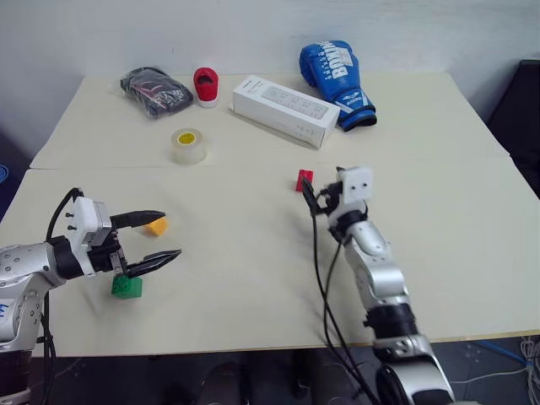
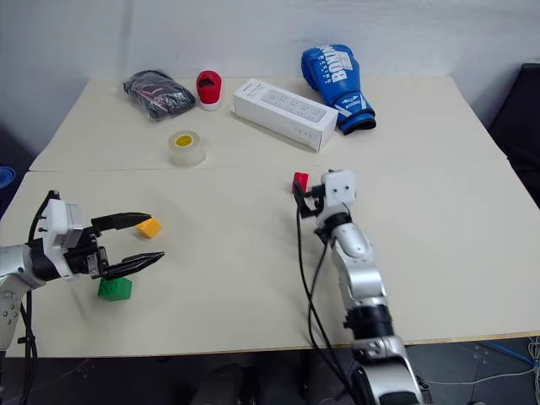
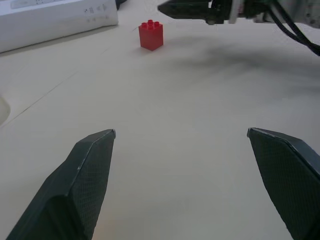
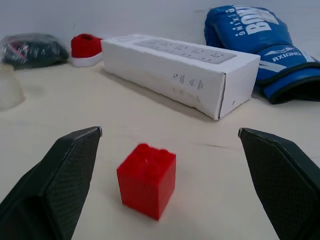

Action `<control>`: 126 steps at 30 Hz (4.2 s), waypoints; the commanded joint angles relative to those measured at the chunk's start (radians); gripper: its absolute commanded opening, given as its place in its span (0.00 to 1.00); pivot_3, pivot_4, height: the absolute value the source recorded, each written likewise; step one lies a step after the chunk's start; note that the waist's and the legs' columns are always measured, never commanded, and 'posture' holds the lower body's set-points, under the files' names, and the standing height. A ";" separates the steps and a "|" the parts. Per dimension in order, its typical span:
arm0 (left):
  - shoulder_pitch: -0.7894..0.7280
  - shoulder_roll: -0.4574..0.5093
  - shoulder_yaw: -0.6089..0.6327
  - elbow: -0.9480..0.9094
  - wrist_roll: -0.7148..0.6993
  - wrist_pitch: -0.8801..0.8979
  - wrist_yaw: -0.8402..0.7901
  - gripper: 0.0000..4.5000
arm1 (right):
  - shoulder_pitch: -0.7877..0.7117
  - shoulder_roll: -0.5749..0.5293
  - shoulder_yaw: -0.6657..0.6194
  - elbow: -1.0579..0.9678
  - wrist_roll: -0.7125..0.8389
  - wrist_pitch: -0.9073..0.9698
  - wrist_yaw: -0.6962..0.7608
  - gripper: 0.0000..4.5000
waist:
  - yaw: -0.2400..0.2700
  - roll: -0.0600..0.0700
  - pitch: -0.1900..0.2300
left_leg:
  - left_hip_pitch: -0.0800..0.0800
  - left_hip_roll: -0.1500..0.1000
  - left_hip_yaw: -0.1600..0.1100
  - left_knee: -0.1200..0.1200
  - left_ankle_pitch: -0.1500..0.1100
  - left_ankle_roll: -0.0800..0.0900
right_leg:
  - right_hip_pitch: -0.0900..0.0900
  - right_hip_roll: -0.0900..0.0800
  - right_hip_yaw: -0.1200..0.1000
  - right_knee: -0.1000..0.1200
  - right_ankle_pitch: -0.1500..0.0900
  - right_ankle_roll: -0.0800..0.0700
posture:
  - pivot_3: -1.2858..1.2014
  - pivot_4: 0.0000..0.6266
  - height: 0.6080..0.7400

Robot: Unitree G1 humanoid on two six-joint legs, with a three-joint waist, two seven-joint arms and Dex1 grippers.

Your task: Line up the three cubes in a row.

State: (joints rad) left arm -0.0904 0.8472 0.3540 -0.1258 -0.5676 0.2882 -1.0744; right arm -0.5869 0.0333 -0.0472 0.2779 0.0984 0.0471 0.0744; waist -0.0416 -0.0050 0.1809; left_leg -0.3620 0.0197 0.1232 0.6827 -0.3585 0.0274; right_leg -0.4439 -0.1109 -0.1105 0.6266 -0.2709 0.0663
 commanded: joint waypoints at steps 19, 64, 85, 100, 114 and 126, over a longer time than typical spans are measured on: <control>0.034 -0.004 0.043 -0.151 -0.028 0.041 0.092 1.00 | -0.155 0.091 0.048 0.379 -0.108 -0.177 -0.132 0.96 | -0.021 0.000 0.000 | 0.000 0.000 0.000 0.000 0.001 0.001 | 0.000 -0.001 0.000 0.000 0.000 0.001 | 0.52 0.24 1.00; 0.092 0.013 -0.026 -0.180 -0.032 0.042 -0.064 1.00 | -0.028 -0.487 0.229 0.289 0.282 -0.254 1.539 0.32 | 0.013 -0.002 0.000 | 0.006 -0.001 -0.002 0.002 0.000 0.003 | 0.009 -0.002 0.000 -0.002 0.001 0.002 | 0.52 0.24 1.00; 0.522 0.126 0.622 0.375 0.073 -0.048 -0.143 1.00 | 0.339 -0.663 0.016 -0.240 0.540 -0.096 1.462 0.99 | 0.019 -0.001 0.000 | 0.006 -0.001 -0.004 0.000 -0.005 0.003 | 0.009 -0.004 -0.003 -0.008 0.000 0.001 | 0.52 0.24 1.00; 0.172 0.118 0.090 0.338 0.208 -0.336 -0.296 1.00 | 0.402 -0.622 0.006 -0.300 0.480 -0.208 1.417 0.99 | 0.022 -0.001 0.000 | 0.009 -0.001 -0.005 0.000 -0.007 0.002 | 0.013 -0.004 -0.004 -0.009 0.000 0.001 | 0.52 0.24 1.00; -0.106 0.133 -0.138 0.630 0.274 -0.536 -0.460 0.58 | 0.518 -0.670 -0.043 -0.396 0.461 -0.201 1.324 1.00 | 0.016 -0.002 0.000 | 0.009 0.000 0.000 0.001 -0.006 0.005 | 0.014 -0.005 -0.013 -0.006 0.001 0.001 | 0.52 0.24 1.00; -0.197 0.034 -0.331 0.071 0.260 -0.156 -0.271 0.34 | 0.606 -0.715 -0.155 -0.395 0.462 -0.210 1.258 1.00 | 0.044 -0.002 0.000 | 0.010 -0.001 -0.001 0.002 -0.006 0.006 | 0.015 -0.005 -0.012 -0.006 0.002 0.003 | 0.52 0.24 1.00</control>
State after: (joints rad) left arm -0.2534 0.9000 0.0732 0.0538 -0.3113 0.0474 -1.4088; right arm 0.0127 -0.6654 -0.1647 -0.0859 0.5494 -0.1555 1.3531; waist 0.0025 -0.0068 0.1806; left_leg -0.3526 0.0180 0.1217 0.6851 -0.3636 0.0336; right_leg -0.4279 -0.1163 -0.1223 0.6205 -0.2688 0.0698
